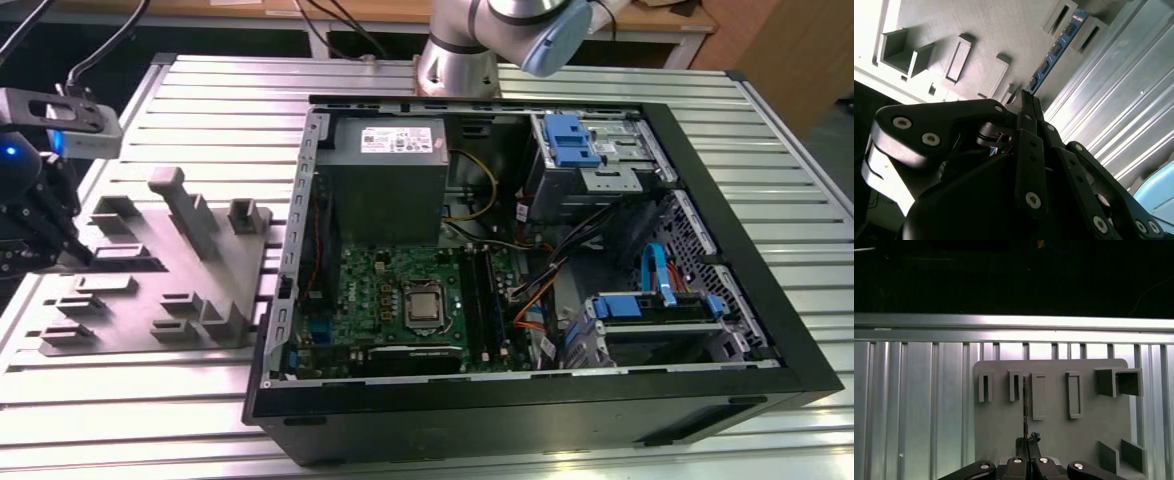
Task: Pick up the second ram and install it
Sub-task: 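Pick up the second ram and move it above second insertion slot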
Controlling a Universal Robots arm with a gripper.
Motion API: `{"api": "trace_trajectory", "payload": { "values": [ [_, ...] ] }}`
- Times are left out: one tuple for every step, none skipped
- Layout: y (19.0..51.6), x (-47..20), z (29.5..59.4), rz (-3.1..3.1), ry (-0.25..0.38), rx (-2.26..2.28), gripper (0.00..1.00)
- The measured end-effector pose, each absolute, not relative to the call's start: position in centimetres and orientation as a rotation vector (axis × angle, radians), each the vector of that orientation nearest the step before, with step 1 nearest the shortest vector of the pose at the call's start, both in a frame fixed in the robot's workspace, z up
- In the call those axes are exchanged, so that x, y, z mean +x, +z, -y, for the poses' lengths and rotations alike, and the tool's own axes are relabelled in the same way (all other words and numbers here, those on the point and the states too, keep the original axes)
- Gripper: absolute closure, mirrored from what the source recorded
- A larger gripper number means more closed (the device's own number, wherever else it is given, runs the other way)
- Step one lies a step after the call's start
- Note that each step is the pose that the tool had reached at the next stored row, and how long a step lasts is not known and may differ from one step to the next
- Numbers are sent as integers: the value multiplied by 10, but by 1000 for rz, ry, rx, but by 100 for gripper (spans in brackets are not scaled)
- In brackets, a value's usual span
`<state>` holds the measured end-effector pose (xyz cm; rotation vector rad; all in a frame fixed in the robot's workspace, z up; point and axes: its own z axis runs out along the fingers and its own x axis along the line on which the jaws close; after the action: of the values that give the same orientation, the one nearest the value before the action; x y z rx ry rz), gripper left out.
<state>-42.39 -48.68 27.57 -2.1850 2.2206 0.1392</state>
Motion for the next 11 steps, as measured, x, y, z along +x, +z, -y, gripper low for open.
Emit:
{"api": "trace_trajectory", "payload": {
  "values": [
    [277, -424, 487, -2220, 141, -2184, 89],
    [279, -424, 487, -2220, 142, -2183, 89],
    [282, -424, 487, -2219, 143, -2182, 89],
    [284, -424, 487, -2219, 144, -2181, 89],
    [286, -424, 487, -2219, 146, -2180, 89],
    [288, -424, 487, -2219, 147, -2179, 89],
    [291, -424, 487, -2219, 148, -2178, 89],
    [293, -424, 487, -2219, 149, -2177, 89],
    [295, -424, 487, -2219, 151, -2175, 89],
    [298, -424, 487, -2218, 153, -2173, 89],
    [300, -424, 487, -2219, 154, -2172, 89]
  ]
}}
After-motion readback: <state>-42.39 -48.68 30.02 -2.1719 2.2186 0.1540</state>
